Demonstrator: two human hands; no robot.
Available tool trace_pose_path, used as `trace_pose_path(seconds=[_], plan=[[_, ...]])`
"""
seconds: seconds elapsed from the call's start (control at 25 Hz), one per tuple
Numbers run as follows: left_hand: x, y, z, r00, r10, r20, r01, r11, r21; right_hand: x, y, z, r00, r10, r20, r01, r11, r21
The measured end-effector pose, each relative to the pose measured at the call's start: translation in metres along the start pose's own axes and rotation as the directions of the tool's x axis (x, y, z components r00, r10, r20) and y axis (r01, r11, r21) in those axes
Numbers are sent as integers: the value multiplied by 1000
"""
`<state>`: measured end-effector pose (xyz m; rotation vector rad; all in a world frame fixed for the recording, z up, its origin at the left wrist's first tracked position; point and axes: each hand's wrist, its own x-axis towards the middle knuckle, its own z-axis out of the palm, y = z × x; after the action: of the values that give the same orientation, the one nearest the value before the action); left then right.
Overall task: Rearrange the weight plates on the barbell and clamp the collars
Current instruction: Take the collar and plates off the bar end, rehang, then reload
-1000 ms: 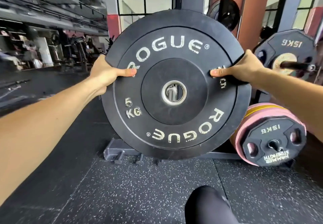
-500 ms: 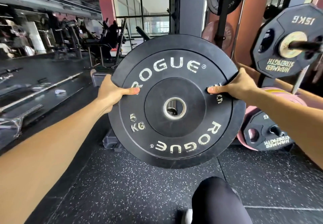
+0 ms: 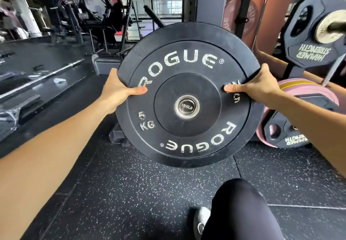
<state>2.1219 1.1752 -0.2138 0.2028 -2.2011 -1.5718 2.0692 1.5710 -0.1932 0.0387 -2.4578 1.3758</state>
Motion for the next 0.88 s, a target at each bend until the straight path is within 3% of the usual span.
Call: trace_pose_path(seconds=[0.64,0.88], plan=[[10,-14,3,985,168,-29,-168,986,-19,-16,17,8,985,-111,-134,122,989,83],[47,-16,15,991,136,2,-136,991,-3,18,18,20,989,-88,-117,96,993,64]])
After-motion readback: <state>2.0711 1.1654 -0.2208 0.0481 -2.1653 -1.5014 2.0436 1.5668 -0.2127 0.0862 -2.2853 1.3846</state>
